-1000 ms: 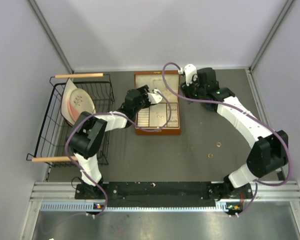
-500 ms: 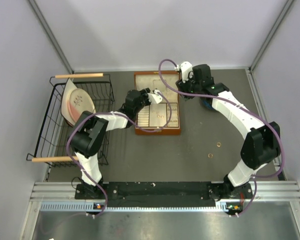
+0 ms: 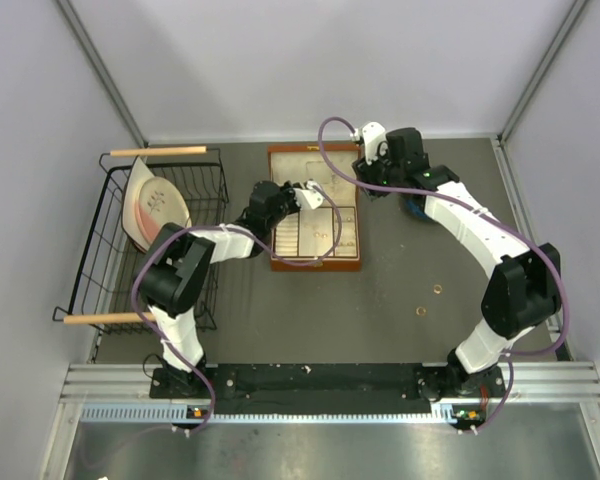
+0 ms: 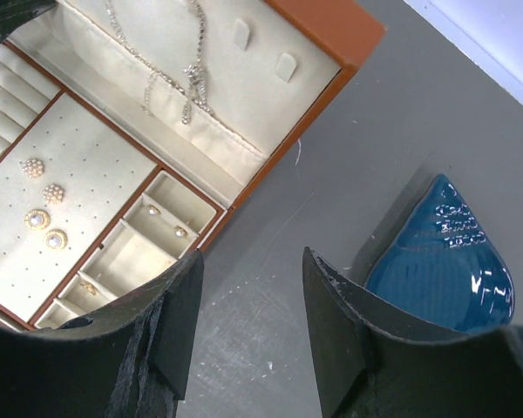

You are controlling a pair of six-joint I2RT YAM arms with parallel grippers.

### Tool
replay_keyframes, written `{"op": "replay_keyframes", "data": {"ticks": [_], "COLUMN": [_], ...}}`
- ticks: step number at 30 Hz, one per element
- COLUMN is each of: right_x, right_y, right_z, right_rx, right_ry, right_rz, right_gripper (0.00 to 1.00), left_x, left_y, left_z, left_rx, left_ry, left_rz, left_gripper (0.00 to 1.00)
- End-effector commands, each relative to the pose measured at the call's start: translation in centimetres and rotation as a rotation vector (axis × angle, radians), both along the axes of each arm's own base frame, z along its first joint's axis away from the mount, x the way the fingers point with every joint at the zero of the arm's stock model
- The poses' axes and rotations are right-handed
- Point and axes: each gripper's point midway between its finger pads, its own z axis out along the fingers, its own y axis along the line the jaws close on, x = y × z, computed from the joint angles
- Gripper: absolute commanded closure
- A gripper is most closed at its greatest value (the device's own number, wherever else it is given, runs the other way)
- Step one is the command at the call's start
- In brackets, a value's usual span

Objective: Organize the mixed jewelry

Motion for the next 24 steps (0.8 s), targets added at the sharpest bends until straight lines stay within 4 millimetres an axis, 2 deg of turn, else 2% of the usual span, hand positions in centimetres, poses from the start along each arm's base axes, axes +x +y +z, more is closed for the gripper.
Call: {"op": "replay_keyframes", "data": {"ticks": [1, 10, 19, 24], "right_x": [0.9, 1.0, 0.7, 0.5], "right_y": [0.3, 0.3, 0.7, 1.0], "right_z": [2.1, 2.1, 2.2, 1.6], "right_rx": [0.042, 0.05, 0.065, 0.069], "right_ry": [-0.053, -0.057, -0.053, -0.032], "right_rz": [-0.001, -0.001, 0.022, 0.038], "right_gripper": [0.5, 0.5, 0.5, 0.5], "left_x": [-1.5, -2.2, -3.4, -4.1], "left_y": [-0.2, -0.5, -1.3, -1.3], "left_z": [1.1, 2.5, 0.9, 0.2], "left_rx": [-0.044, -0.049, -0.045, -0.034], "left_ry": [0.025, 0.025, 0.096, 0.121], "left_rz": [-0.034, -0.069, -0.129, -0.151], "left_gripper": [1.0, 1.0, 1.0, 1.0]}}
